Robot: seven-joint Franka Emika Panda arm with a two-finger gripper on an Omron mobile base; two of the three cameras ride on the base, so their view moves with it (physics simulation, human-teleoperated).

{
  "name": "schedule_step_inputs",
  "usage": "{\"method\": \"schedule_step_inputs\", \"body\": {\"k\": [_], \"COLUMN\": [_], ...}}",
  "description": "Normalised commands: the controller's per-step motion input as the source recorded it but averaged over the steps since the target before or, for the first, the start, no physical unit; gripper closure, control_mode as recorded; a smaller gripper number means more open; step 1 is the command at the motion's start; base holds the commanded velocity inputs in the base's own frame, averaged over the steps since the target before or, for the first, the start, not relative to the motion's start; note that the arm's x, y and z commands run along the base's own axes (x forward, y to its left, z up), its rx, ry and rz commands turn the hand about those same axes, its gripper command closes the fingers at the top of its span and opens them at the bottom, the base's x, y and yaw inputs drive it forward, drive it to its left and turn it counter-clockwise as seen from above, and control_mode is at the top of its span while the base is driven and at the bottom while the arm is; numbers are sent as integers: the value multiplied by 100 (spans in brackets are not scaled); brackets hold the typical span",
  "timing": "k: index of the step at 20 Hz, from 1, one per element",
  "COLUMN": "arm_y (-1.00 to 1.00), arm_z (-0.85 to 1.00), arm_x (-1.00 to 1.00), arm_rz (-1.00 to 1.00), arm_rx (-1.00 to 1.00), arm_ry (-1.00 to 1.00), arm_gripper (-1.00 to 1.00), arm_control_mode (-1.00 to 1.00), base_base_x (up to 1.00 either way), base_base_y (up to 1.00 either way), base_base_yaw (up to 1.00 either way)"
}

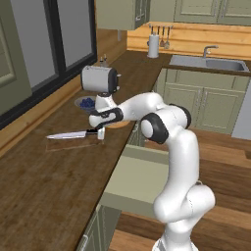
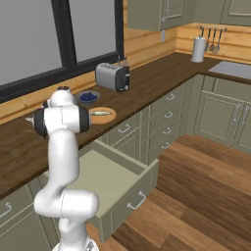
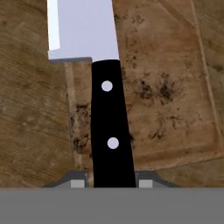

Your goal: Pick up the knife from the drawer and place it on the cutting board. Then place the meat from the plate to the cutting board.

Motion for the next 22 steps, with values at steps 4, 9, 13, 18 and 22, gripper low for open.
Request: {"method": "schedule_step_inputs", "body": {"k": [4, 9, 13, 18, 22], "arm_y": [2, 4, 0, 0, 3], "arm_z": [-53, -34, -13, -5, 0], "arm_x": [0, 6, 9, 12, 12], "arm_rz": [0, 0, 0, 0, 0], "arm_rx": [0, 0, 0, 0, 0], "arm_ry": [0, 2, 3, 1, 0], "arm_gripper": [100, 100, 100, 100, 100], "arm_control_mode": [-100, -100, -100, -100, -100], "base_base_x": [0, 0, 0, 0, 0], "base_base_y": [0, 0, 0, 0, 0], "base_base_yaw": [0, 0, 0, 0, 0]}}
